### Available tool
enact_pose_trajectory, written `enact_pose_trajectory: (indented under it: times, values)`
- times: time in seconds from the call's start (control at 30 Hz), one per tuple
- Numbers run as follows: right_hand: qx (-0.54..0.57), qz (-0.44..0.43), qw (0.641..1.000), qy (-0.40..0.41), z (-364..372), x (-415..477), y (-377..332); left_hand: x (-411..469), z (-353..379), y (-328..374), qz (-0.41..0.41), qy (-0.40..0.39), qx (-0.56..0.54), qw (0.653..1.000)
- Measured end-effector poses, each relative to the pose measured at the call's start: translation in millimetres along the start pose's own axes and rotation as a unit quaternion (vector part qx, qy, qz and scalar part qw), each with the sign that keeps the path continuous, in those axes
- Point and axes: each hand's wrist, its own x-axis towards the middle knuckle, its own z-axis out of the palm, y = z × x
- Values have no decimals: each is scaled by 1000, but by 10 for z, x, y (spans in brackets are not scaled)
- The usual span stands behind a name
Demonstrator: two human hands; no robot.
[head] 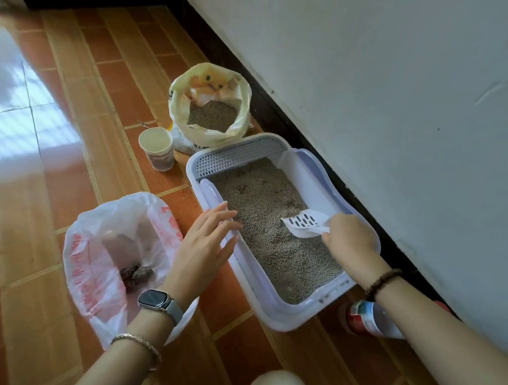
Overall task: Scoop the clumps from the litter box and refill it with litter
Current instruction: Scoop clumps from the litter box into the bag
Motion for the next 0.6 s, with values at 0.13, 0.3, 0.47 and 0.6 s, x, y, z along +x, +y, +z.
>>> enact_pose_trajectory:
  times: [0.13, 0.3, 0.47, 0.6]
  values:
    - [22, -14, 999, 30, 111, 107, -127, -17, -13, -71, 13, -9, 0, 1000]
    - [93, -31, 994, 57, 209, 254, -276, -16, -30, -87, 18, -19, -2, 1000]
    - [155, -57, 984, 64, 250, 384, -426, -3, -65, -91, 14, -38, -7, 999]
    - [174, -74, 981, 52, 230, 532, -533, 4, -114, -104, 12, -61, -9, 998]
